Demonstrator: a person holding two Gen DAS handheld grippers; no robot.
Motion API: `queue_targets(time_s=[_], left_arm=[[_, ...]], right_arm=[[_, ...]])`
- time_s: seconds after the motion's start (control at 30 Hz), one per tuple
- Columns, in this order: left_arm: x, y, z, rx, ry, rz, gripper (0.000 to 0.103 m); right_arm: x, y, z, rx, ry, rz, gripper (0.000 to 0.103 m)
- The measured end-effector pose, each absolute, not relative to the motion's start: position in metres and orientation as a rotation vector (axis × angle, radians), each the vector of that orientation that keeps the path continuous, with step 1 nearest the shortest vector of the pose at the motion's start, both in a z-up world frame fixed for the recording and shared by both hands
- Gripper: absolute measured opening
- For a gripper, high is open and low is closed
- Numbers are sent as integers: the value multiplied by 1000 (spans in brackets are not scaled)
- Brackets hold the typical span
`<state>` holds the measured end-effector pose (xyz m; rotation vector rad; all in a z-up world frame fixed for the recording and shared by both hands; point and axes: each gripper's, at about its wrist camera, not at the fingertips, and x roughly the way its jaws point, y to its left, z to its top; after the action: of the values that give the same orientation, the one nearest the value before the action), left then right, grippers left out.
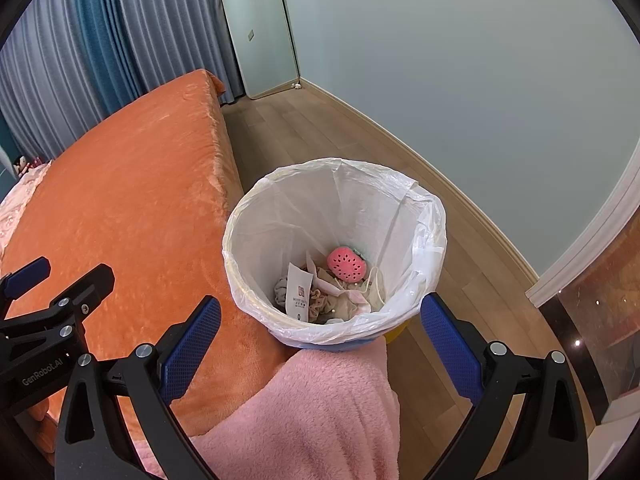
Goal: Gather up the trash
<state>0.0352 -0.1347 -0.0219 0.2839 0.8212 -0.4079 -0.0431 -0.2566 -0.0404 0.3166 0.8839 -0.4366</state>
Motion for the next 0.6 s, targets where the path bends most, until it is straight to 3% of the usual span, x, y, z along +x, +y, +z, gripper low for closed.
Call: queue_targets(time_s=[0.6], left_arm=[[42,-133,-25,274,844,-407,96]], right_arm=[[-39,-262,-40,324,882,-445,96]])
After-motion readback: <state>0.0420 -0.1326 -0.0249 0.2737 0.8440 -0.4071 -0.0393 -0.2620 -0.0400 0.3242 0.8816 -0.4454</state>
